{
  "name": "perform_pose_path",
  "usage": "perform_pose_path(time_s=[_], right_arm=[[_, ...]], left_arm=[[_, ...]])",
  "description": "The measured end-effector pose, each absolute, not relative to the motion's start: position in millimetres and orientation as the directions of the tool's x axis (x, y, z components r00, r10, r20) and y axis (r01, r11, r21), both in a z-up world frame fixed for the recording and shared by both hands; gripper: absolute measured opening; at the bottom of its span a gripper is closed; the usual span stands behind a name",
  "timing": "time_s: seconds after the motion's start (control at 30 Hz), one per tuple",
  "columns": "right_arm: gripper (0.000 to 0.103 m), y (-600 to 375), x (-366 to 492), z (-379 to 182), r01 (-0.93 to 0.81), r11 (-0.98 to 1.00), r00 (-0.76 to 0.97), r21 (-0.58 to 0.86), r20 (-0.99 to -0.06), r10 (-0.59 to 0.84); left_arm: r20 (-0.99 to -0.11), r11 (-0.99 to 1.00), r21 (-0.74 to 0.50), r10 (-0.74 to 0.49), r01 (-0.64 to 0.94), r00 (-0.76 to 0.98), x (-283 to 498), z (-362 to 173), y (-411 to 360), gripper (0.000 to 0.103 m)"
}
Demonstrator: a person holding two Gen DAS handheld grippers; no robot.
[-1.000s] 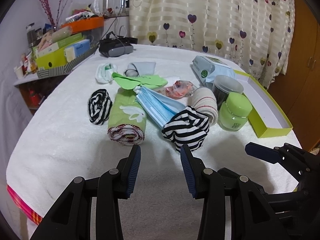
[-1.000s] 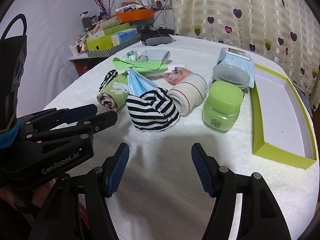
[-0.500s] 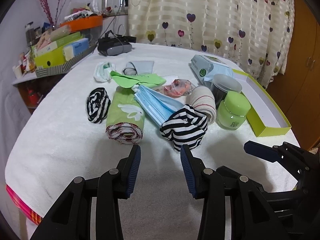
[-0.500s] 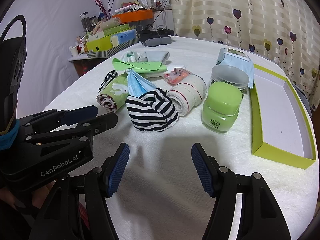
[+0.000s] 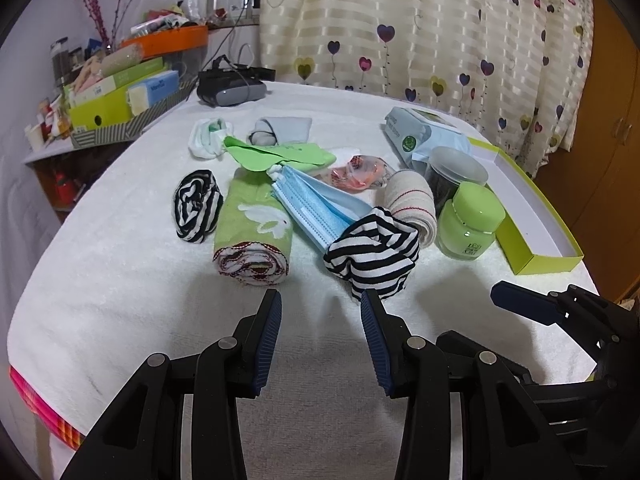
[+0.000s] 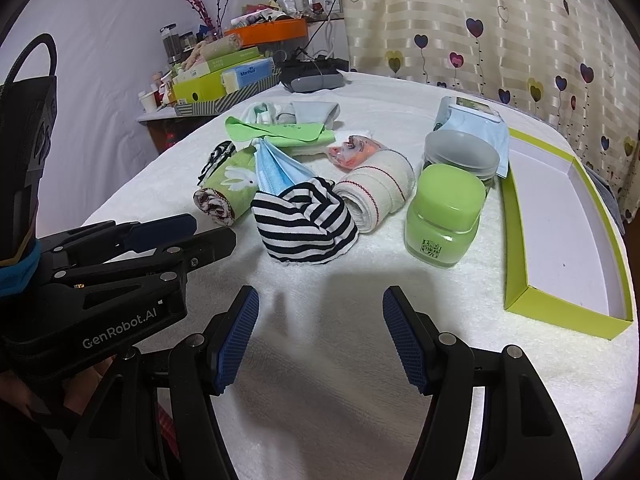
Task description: Organize soft objects
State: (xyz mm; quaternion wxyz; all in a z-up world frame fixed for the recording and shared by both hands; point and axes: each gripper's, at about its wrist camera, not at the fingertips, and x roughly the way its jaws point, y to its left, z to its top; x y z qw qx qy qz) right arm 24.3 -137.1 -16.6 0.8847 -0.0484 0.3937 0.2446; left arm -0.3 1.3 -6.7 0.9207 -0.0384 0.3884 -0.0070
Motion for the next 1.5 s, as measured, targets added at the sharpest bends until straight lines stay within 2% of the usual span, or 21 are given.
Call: perform_pose_path(time_s=[1.5], right_arm=[[0.065,-129.4,30.7,-8.8,-0.501,0.86,0.594,0.1,-0.683,0.426]], left_arm=[[-0.662,0.993,-0.11,-0.038,-0.047,0.748,2.6,3.5,24.1,0.04]])
